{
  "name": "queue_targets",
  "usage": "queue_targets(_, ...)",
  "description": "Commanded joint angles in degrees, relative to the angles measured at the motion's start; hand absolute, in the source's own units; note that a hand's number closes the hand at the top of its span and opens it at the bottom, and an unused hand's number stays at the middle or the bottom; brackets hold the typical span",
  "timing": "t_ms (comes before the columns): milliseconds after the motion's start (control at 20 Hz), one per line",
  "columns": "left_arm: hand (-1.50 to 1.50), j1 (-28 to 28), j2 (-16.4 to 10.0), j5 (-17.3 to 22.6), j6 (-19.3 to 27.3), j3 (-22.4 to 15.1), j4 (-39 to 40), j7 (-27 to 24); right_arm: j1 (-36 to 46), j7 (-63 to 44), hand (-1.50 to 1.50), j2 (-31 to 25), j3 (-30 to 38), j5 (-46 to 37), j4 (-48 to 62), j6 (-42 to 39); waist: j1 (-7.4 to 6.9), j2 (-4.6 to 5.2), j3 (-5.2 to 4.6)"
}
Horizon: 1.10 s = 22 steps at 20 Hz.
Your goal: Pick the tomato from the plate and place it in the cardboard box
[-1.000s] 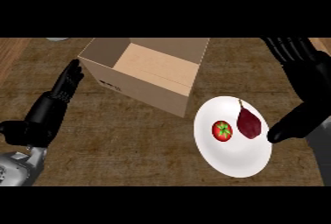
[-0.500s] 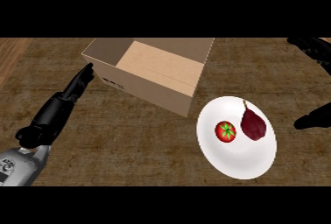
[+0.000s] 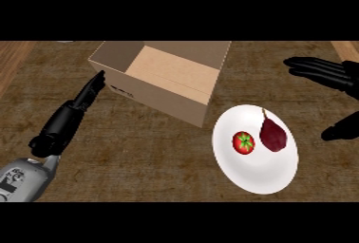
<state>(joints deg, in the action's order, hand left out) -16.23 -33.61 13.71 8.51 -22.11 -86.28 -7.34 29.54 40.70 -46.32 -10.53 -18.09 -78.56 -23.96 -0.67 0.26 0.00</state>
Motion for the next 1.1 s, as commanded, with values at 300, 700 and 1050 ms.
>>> queue_targets(300, 0.0, 0.05, -0.23, -1.22, -1.03, 2.44, -0.74, 2.37, -5.27, -10.92, -1.5, -2.1, -12.62, -16.13, -20.33, -0.6, 1.46, -0.68, -0.03)
queue_targets(700, 0.0, 3.69, 1.64, -3.56, -2.52, 4.84, -2.73, 0.9, -8.66, -26.75, -1.5, 3.15, -14.86, -22.13, -30.23, -9.32, 0.73, -0.46, -0.01)
queue_targets(1050, 0.0, 2.16, 3.16, -4.36, -7.7, 9.56, 0.13, 1.29, -13.04, -26.34, -1.5, 7.17, -16.7, -28.65, -29.68, -11.35, 0.72, -0.3, 0.01)
